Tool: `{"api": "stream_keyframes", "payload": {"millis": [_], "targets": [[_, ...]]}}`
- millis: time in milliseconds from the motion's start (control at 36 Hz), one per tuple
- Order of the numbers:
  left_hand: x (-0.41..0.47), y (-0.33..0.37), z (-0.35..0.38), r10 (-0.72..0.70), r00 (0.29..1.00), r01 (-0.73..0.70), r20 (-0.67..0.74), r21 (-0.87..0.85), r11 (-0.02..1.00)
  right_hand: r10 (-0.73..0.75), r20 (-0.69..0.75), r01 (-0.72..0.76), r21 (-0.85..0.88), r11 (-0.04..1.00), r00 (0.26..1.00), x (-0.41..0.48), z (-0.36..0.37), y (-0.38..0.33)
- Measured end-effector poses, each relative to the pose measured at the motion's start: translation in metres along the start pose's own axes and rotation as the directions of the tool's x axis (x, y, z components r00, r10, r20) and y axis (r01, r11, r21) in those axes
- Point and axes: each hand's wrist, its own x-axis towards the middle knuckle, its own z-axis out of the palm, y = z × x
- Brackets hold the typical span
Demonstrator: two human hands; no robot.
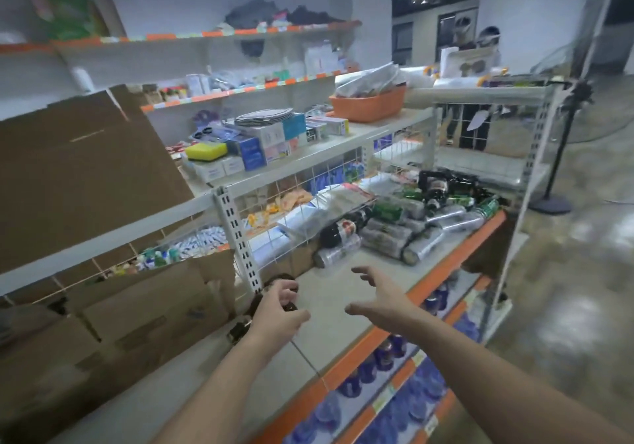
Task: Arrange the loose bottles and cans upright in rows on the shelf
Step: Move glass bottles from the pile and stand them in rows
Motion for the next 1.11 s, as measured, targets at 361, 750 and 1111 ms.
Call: {"api": "stream_keyframes", "payload": {"millis": [361, 750, 1111], "targets": [[0.035, -0.092, -0.082, -0.164, 0.984, 0.159, -0.074, -0.072, 0.985, -0.053, 0.210, 0.099, -0.215, 0.971, 0.976, 0.103, 0.112, -0.055], [0.021, -0.174, -0.087, -0.447, 0.891, 0.438, 0.085, 0.099, 0.893, -0.158, 0.593, 0.533, -0.535, 0.655, 0.790, 0.216, 0.203, -0.029], [0.005, -0.127, -0.112, -0.566, 0.732, 0.589, -0.380, -0.066, 0.806, -0.097, 0.842, 0.832, -0.495, 0.253, 0.530, 0.262, 0.193, -0.033]]}}
